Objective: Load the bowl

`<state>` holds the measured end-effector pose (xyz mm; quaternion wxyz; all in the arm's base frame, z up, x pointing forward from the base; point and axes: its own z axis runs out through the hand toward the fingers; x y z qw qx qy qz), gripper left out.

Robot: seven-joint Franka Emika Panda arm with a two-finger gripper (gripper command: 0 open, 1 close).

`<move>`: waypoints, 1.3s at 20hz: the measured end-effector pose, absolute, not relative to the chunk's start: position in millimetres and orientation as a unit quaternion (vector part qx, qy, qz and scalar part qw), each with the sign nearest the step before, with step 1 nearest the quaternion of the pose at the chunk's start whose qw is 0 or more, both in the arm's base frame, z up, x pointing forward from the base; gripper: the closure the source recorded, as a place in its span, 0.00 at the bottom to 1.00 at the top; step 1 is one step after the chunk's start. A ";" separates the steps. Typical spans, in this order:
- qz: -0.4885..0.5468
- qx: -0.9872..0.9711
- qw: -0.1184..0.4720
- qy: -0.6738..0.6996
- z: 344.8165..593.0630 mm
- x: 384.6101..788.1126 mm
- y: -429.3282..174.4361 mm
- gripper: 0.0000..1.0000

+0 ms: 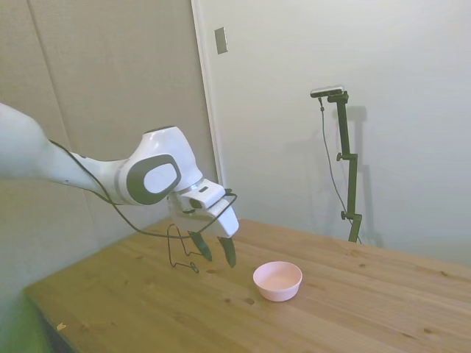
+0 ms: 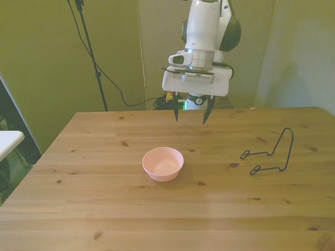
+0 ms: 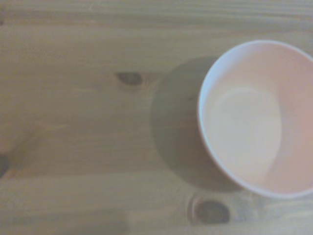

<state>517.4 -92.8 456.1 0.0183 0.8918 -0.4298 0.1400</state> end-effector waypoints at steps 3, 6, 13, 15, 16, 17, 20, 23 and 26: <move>0.147 0.888 0.022 -0.436 443.8 544.3 -102.6 0.00; 0.148 0.884 0.024 -0.443 429.0 566.4 -106.0 0.00; 0.138 0.876 0.033 -0.461 387.9 598.8 -117.8 0.00; 0.138 0.874 0.036 -0.464 379.6 603.2 -122.4 1.00; 0.138 0.873 0.038 -0.465 377.2 604.9 -124.9 1.00; 0.138 0.873 0.039 -0.467 375.9 605.8 -127.2 1.00; 0.138 0.871 0.042 -0.470 374.3 606.9 -131.0 1.00; 0.136 0.870 0.043 -0.471 372.1 606.9 -132.2 1.00; 0.136 0.870 0.043 -0.471 371.1 607.1 -131.6 1.00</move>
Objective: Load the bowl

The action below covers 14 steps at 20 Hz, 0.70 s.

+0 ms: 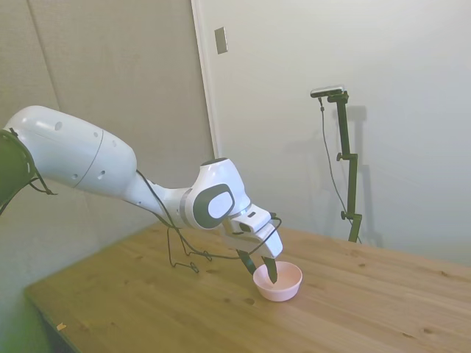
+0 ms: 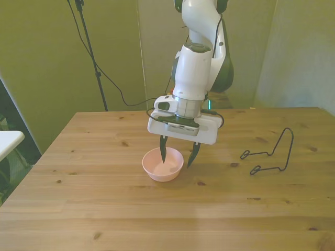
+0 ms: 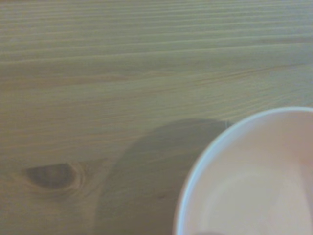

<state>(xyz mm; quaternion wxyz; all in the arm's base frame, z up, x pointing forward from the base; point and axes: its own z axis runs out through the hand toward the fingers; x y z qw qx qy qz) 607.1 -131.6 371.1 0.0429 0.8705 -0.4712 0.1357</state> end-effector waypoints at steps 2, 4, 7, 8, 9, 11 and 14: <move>0.136 0.870 0.043 -0.471 371.1 607.1 -131.6 1.00; 0.135 0.870 0.042 -0.472 371.0 607.1 -131.6 1.00; 0.134 0.870 0.042 -0.472 369.8 607.2 -131.6 1.00; 0.134 0.870 0.042 -0.473 369.3 607.2 -131.5 1.00; 0.133 0.870 0.041 -0.473 369.0 607.2 -131.5 1.00; 0.133 0.869 0.040 -0.474 369.1 607.2 -131.5 1.00; 0.132 0.868 0.035 -0.478 369.2 607.3 -131.5 1.00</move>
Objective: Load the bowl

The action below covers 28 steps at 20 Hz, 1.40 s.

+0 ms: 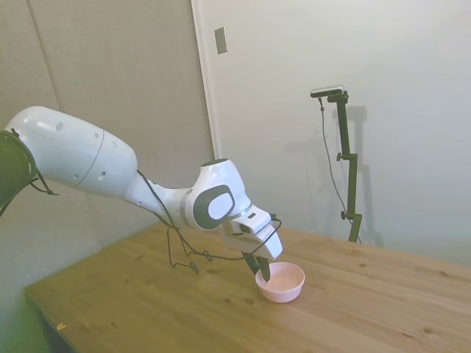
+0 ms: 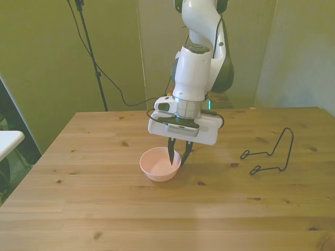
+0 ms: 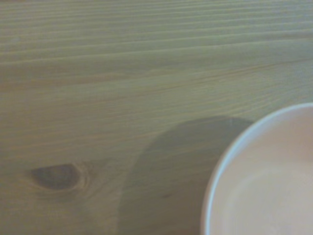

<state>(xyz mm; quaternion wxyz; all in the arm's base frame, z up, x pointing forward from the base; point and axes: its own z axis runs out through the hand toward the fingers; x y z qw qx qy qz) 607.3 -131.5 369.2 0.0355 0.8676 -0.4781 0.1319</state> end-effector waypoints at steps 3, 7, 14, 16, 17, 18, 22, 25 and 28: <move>0.131 0.866 0.030 -0.482 369.9 607.2 -131.6 1.00; 0.128 0.866 0.012 -0.484 374.5 607.2 -130.4 1.00; 0.125 0.873 -0.066 -0.467 404.9 608.5 -102.9 1.00; 0.126 0.876 -0.094 -0.455 424.8 607.3 -85.2 1.00; 0.126 0.878 -0.108 -0.449 436.6 606.0 -75.1 1.00; 0.126 0.880 -0.120 -0.442 448.5 604.3 -64.4 1.00; 0.116 0.892 -0.154 -0.409 487.4 595.5 -18.2 1.00; 0.116 0.893 -0.192 -0.390 487.3 598.0 -4.2 1.00; 0.114 0.894 -0.239 -0.362 482.0 598.3 26.6 1.00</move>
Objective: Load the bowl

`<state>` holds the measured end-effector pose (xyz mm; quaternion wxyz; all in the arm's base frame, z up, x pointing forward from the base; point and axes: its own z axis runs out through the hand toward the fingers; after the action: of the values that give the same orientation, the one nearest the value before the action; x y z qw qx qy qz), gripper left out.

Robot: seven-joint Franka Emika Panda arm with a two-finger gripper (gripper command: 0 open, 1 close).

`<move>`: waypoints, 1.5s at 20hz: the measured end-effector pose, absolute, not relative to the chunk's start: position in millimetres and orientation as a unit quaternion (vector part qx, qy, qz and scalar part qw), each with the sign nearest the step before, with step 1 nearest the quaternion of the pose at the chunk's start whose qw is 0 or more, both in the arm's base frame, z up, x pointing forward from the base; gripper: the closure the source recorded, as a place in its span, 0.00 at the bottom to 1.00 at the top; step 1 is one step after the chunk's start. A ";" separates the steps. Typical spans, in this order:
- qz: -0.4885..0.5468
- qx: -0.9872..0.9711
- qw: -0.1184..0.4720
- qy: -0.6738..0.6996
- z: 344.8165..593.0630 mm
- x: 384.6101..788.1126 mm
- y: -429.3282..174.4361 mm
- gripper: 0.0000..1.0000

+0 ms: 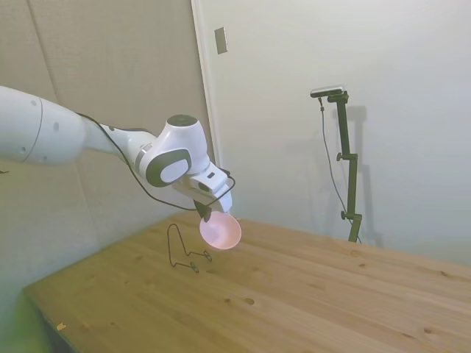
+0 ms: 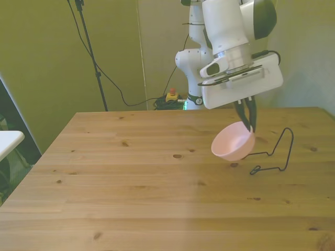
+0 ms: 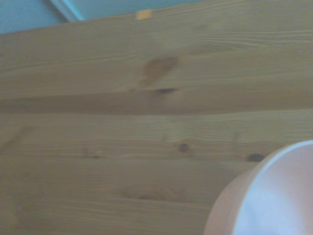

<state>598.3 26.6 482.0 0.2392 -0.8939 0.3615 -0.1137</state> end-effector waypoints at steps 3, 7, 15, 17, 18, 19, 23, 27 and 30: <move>-0.107 -0.888 0.282 0.349 475.9 592.9 44.7 1.00; -0.100 -0.882 0.314 0.337 470.4 583.6 44.3 1.00; -0.049 -0.872 0.392 0.288 446.7 577.2 24.7 1.00; -0.044 -0.868 0.407 0.280 442.2 576.7 20.0 1.00; -0.041 -0.866 0.415 0.275 439.6 576.5 19.7 1.00; -0.039 -0.864 0.422 0.270 436.7 576.3 20.5 1.00; -0.031 -0.860 0.439 0.256 423.0 578.0 25.3 1.00; -0.029 -0.858 0.447 0.252 411.3 580.2 28.3 1.00; -0.028 -0.856 0.452 0.249 406.0 581.2 30.4 1.00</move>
<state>581.2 30.4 406.0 0.4518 -0.8561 0.2494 -0.0285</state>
